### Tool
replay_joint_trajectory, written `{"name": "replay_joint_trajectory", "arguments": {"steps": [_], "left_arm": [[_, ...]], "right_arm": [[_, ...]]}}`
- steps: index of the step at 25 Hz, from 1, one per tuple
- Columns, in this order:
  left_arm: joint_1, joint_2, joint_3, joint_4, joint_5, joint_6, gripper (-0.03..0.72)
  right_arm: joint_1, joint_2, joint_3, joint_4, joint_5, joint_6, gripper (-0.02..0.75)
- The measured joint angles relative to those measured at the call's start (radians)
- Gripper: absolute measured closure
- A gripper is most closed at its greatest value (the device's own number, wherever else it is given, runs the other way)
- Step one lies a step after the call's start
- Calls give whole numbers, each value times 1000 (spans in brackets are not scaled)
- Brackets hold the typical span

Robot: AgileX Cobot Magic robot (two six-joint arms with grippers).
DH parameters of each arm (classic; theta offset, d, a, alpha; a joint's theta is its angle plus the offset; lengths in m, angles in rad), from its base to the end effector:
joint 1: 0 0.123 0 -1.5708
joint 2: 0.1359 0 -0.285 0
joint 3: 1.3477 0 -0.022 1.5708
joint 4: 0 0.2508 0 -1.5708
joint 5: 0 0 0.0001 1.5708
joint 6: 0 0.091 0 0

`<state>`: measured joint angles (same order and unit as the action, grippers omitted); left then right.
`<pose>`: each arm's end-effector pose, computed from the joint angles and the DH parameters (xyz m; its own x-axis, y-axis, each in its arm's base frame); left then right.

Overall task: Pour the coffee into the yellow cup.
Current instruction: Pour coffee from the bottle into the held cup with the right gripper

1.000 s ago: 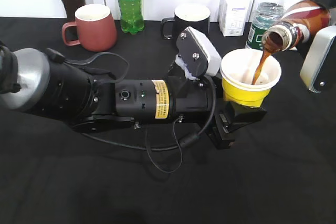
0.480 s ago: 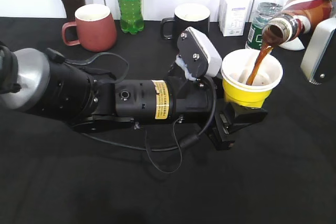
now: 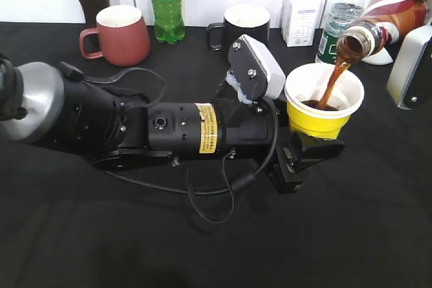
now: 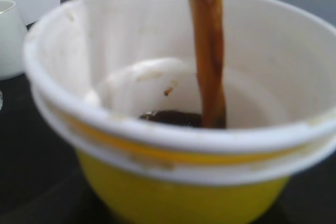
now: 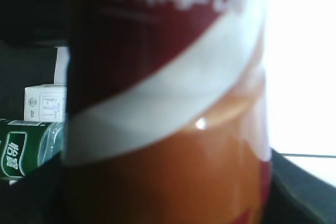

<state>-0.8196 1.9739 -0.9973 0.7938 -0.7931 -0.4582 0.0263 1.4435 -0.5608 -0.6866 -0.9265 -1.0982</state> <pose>0.2371 -0.3216 0.1656 -0.0251 0.2299 -0.9729 0.9805 0.1956 0.0209 0.2709 0.0532 0.2445 0.5293 -0.8483 -0.0129 -0.0036 0.0129 -0.9999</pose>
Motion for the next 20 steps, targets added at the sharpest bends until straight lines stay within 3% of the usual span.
{"name": "replay_joint_trajectory", "arguments": {"steps": [14, 18, 20], "left_arm": [[0, 0, 0, 0, 0, 0, 240], [0, 0, 0, 0, 0, 0, 240], [2, 0, 0, 0, 1, 0, 240]], "right_arm": [[0, 0, 0, -7, 0, 42, 209], [0, 0, 0, -45, 0, 196, 209], [0, 0, 0, -103, -1, 379, 209]]}}
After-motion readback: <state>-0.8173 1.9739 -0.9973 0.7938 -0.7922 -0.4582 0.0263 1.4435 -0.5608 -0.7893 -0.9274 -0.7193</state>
